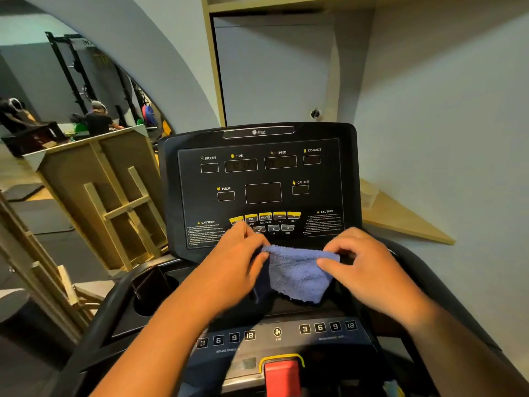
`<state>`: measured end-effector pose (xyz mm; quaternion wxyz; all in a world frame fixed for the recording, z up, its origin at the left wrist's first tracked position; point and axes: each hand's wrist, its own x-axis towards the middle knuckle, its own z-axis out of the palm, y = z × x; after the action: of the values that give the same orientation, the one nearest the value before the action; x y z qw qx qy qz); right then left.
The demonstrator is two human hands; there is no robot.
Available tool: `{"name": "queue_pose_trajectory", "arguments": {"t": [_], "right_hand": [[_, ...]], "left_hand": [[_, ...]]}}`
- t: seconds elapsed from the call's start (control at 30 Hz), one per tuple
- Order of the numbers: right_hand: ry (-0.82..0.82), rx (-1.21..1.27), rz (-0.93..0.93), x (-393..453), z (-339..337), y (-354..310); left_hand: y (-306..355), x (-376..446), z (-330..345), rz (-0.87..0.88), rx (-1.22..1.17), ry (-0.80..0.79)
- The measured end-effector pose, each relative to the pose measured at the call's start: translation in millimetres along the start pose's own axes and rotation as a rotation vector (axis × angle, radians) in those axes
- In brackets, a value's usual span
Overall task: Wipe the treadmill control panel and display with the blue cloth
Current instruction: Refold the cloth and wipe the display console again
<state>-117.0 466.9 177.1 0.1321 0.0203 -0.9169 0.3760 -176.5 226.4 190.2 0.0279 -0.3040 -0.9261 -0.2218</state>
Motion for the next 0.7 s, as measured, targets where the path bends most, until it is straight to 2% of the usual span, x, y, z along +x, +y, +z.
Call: {"name": "queue_pose_trajectory", "arguments": {"t": [0.07,0.17,0.23,0.3,0.4,0.5,0.6,0.7], "right_hand": [[-0.047,0.195,-0.009,13,-18,-9],[-0.028,0.848,0.043,30,-41,-21],[-0.15,1.194,0.129,31,-36,-25],[-0.302,1.419,0.3,21,-12,-19],[-0.415,1.533,0.551,0,27,-2],[-0.433,1.511,0.622,-7,44,4],[-0.365,1.501,0.578,2,32,4],[-0.332,1.693,0.439,14,23,4]], "left_hand": [[5,8,-19,0.037,-0.093,0.008],[21,25,-47,-0.058,-0.541,0.099],[27,34,-46,-0.141,-0.781,0.169],[29,34,-27,-0.234,-0.877,0.164],[24,21,9,-0.374,-0.876,0.124],[15,15,24,-0.43,-0.852,0.147],[15,19,16,-0.369,-0.963,0.173],[19,29,11,-0.297,-1.027,0.17]]}}
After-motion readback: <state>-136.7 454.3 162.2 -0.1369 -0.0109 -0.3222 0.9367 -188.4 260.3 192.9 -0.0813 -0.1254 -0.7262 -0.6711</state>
